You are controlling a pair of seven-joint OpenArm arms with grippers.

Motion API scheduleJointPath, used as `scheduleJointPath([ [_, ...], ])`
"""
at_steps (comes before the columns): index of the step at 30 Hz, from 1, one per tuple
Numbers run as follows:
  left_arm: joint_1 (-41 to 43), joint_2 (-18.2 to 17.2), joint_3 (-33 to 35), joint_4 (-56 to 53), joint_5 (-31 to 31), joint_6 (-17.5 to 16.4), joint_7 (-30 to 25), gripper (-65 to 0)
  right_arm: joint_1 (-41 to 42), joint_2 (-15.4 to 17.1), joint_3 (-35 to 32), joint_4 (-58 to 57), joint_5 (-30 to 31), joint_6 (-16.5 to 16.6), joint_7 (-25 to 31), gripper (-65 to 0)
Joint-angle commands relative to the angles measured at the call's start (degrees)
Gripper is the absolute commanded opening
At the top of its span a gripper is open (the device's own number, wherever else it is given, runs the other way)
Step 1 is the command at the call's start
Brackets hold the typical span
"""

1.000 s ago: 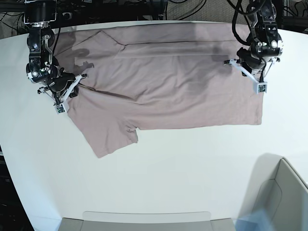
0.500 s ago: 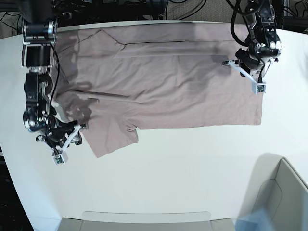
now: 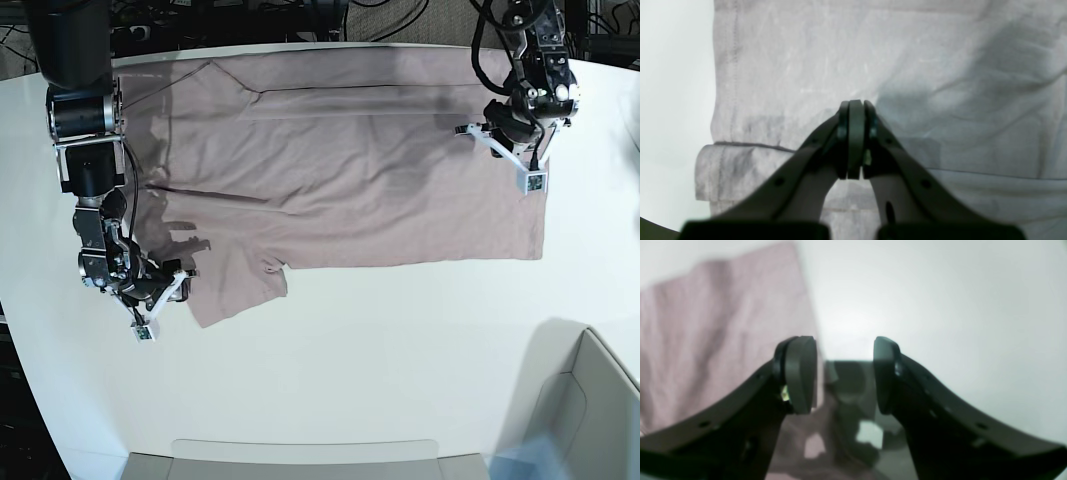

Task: Fold the T-shirt properly
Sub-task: 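Move both grippers to the hem corners and grasp them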

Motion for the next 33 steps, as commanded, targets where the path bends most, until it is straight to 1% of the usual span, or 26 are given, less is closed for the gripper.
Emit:
scheduleJointPath([
  [1,-0.9,-0.46,-0.23,0.89,0.11,0.09,-0.55,-65.0,1.81,-0.29,-1.24,-0.13,-0.09,0.36,-0.39,-36.5],
  [4,-1.78,-0.46,-0.49,0.89,0.11,0.09,-0.55,-65.0,0.66,-1.34,-3.35,-0.48,-0.09,0.36,-0.39,-36.5],
  [7,-1.96,-0.55,-0.32,0.89,0.11,0.09,-0.55,-65.0,0.13,-2.31,-3.79,-0.3,-0.09,0.45,-0.39,-36.5],
  [14,-8.29,-0.73,-0.14,-0.52,0.11,0.09,-1.16,-64.6,-0.83,-2.05,-3.61,-0.13,-0.09,0.45,-0.39,-36.5],
  [15,-9.52,-0.82,-0.32,-0.52,0.11,0.0,-1.34,-60.4,-0.83,-1.96,-3.53,-0.13,-0.09,0.45,-0.39,-36.5],
  [17,-11.98,-0.9,-0.14,-0.52,0.11,0.0,-1.34,-53.9,-0.83,-1.87,-3.53,-0.04,-0.09,0.45,-0.39,-36.5],
  [19,-16.2,-3.19,-0.05,-2.72,-0.07,0.0,-1.25,-48.1,-0.83,-1.78,-3.53,-0.04,-0.09,0.45,-0.47,-36.5],
  [21,-21.56,-6.44,1.44,-10.28,-1.03,0.0,-1.34,-45.8,-0.83,-1.43,-3.61,-0.04,-0.09,0.45,-0.65,-36.5],
  [23,-27.28,-9.78,3.29,-19.69,-4.11,0.0,-1.96,-45.7,-0.92,-1.43,-3.61,-0.04,-0.09,0.45,-0.47,-36.5],
  [24,-29.56,-11.28,4.34,-23.99,-6.39,0.0,-3.36,-45.7,-0.92,-1.34,-3.61,-0.04,-0.09,0.45,-0.47,-36.5],
  [27,-34.13,-15.23,6.89,-33.31,-11.85,0.0,-6.7,-45.7,-0.92,-1.17,-3.7,-0.04,-0.09,0.45,-0.56,-36.5],
  [29,-36.33,-17.61,9.35,-38.23,-13.87,0.0,-8.72,-45.7,-0.92,-1.17,-3.7,-0.04,-0.09,0.45,-0.56,-36.5],
  [31,-37.82,-18.93,11.9,-41.75,-14.57,0.0,-10.04,-45.7,-0.92,-1.17,-3.53,-0.04,-0.09,0.45,-0.65,-36.5],
  [33,-38.88,-19.45,13.92,-45.09,-14.75,0.0,-11.71,-45.7,-1.01,-1.08,-3.53,-0.04,-0.09,0.45,-0.56,-36.5],
])
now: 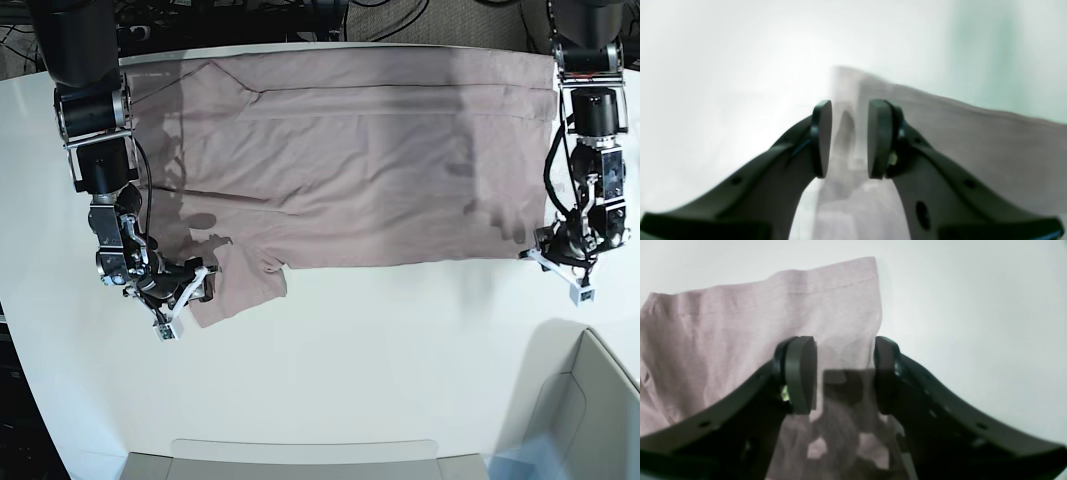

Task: Fold the T-shirt properly
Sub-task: 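Move both grippers to the hem corners and grasp them, then fold the hem over toward the collar edge with both grippers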

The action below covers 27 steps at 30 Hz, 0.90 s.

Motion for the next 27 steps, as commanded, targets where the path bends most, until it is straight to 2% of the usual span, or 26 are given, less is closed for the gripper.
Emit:
scheduleJointPath([
  [1,-1.68,-0.79,0.42,-0.58,-0.71,-0.13,-1.44,-45.7,0.24,0.58,-0.03,-0.3,-1.21,-0.25,-3.36,-36.5],
  [5,-1.77,-0.79,0.59,-4.62,-0.8,-0.13,-3.82,-45.6,0.15,1.29,-0.12,-0.3,-1.21,-0.25,-3.36,-36.5],
  [15,-1.68,-0.44,0.68,-9.63,-0.89,-0.22,-4.43,-45.4,-0.2,1.29,-0.29,-0.39,-1.21,-0.25,-3.27,-36.5],
  [18,-1.68,-0.26,0.77,-10.95,-3.26,-0.31,-5.4,-45.4,-0.38,1.2,-0.29,-0.3,-1.21,-0.25,-3.18,-36.5],
  [20,-1.5,-0.44,0.86,-10.95,-6.08,-2.68,-5.14,-45.6,-0.38,0.85,-0.29,-0.3,-1.21,-0.25,-3.18,-36.5],
  [23,-1.15,-0.61,0.86,-10.95,-8.63,-9.45,-4.96,-45.9,-0.38,0.14,-0.38,-0.3,-1.21,-0.25,-3.36,-37.6],
  [25,-0.54,-0.61,0.86,-10.86,-8.8,-13.67,-3.82,-48.4,-0.38,-0.3,-0.38,-0.3,-1.21,-0.25,-3.53,-42.6],
  [27,-0.45,-0.44,0.77,-10.77,-8.89,-16.48,-3.55,-52.2,-0.38,-0.38,-0.38,-0.3,-1.21,-0.25,-3.27,-51.0],
])
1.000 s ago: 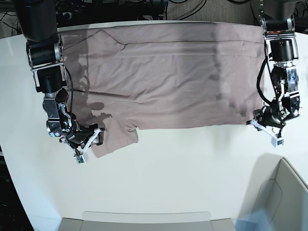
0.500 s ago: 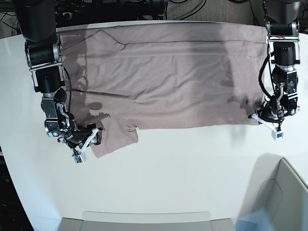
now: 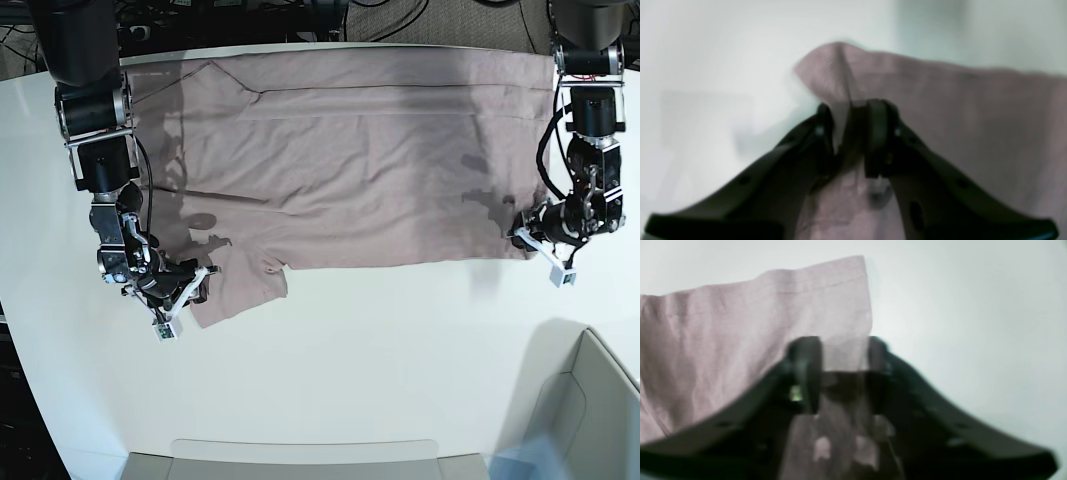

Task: Fold the T-shirt properly
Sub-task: 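Fold the hem over toward the collar edge with both grippers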

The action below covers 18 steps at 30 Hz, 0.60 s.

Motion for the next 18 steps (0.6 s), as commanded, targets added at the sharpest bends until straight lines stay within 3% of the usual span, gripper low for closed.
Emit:
scheduleJointPath([
  [1,-0.71,-0.52,-0.19,0.37,0.33,-0.2,1.23,-54.2,0.08,-0.1,-0.27,-0.37,-0.58,0.71,-4.39,-55.6],
  [3,-0.71,-0.52,-0.63,0.37,0.51,-0.2,0.97,-58.5,0.17,-0.19,-0.1,-0.37,-0.58,0.71,-4.3,-64.8],
  [6,-0.71,-0.52,-0.72,0.37,0.6,-0.2,-0.26,-65.0,0.43,0.08,0.08,-0.28,-0.58,0.71,-4.21,-65.0],
  [10,-0.71,-0.88,-0.72,0.72,0.6,-0.2,-3.6,-65.0,0.7,0.43,0.17,4.03,-0.58,0.71,-4.21,-65.0],
  [18,2.01,-0.88,-2.21,8.99,0.69,-0.2,-3.78,-65.0,0.17,2.01,0.17,11.94,-0.49,0.71,-4.74,-65.0],
])
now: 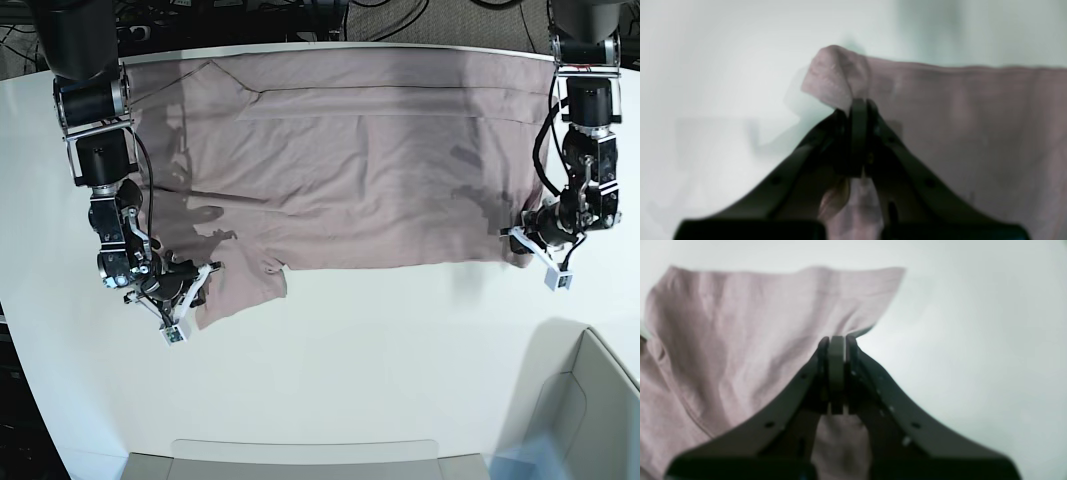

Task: Fold the T-shirt properly
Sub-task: 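Fold the hem over toward the collar edge with both grippers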

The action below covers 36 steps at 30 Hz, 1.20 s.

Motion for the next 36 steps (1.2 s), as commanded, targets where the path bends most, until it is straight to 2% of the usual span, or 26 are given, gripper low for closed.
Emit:
scheduleJointPath([
  [1,-0.25,-1.22,-2.46,2.39,-0.39,-0.16,-0.94,-65.0,1.65,0.54,0.36,1.78,0.43,0.01,1.25,-65.0],
  [5,3.7,-1.05,-9.58,6.7,-0.39,-0.16,-0.85,-65.0,-0.72,1.78,0.36,7.06,0.61,-0.08,0.72,-65.0],
  [8,5.81,-1.05,-12.31,9.08,-0.39,-0.16,1.35,-65.0,-2.39,2.57,1.07,12.07,0.61,-0.08,-3.5,-65.0],
  [10,6.6,-1.05,-13.36,10.48,-0.39,-0.16,3.02,-65.0,-3.97,2.48,4.06,15.23,0.61,-0.08,-5.78,-65.0],
  [13,8.45,-1.05,-14.42,12.59,-0.39,-0.16,4.16,-65.0,-6.43,1.86,9.33,20.59,0.61,0.01,-9.56,-65.0],
  [17,11.09,-1.05,-15.91,15.05,-0.39,-0.25,4.34,-65.0,-9.42,0.81,12.41,27.63,0.61,0.01,-14.84,-65.0],
  [23,14.69,-1.05,-16.53,20.77,-0.39,-0.25,4.51,-65.0,-14.26,0.9,16.98,35.8,0.61,0.01,-16.59,-65.0],
  [28,17.24,-1.14,-16.53,22.88,-0.39,-0.25,4.51,-65.0,-17.25,0.54,20.58,42.48,0.61,0.01,-22.4,-65.0],
  [32,20.32,-1.14,-16.53,25.25,-0.39,-0.25,4.69,-65.0,-20.41,0.9,20.85,45.47,0.61,0.01,-22.92,-65.0],
  [36,21.99,-1.14,-16.62,27.36,-0.39,-0.25,7.85,-65.0,-24.28,0.9,23.4,49.34,0.61,0.01,-23.1,-65.0],
])
